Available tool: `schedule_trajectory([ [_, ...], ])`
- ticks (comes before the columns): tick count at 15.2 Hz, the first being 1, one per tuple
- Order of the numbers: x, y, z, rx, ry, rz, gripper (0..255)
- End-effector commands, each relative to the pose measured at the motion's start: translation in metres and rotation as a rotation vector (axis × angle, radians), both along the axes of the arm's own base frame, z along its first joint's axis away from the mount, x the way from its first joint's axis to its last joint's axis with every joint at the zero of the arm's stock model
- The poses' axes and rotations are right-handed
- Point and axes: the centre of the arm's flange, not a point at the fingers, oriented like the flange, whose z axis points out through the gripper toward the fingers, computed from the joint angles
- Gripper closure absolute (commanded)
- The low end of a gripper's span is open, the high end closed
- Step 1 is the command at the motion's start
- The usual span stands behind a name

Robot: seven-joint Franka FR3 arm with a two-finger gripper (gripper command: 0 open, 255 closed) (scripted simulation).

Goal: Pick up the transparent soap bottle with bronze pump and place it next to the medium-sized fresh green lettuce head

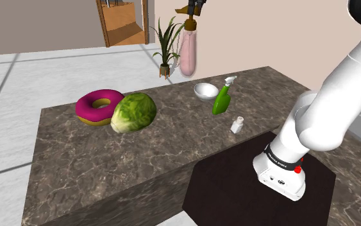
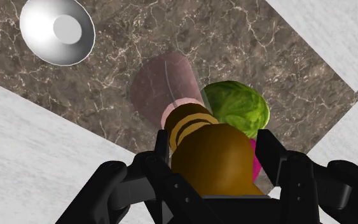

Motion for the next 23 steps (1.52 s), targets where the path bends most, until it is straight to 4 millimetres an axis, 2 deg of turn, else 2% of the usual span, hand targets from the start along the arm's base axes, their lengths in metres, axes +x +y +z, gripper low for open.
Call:
schedule_trajectory([
  [1,0.005,0.027,0.001,0.0,-0.001,-0.002,255],
  [2,0.01,0.04,0.001,0.0,-0.001,-0.002,255],
  [23,0.01,0.04,-0.11,0.0,-0.001,-0.002,255],
])
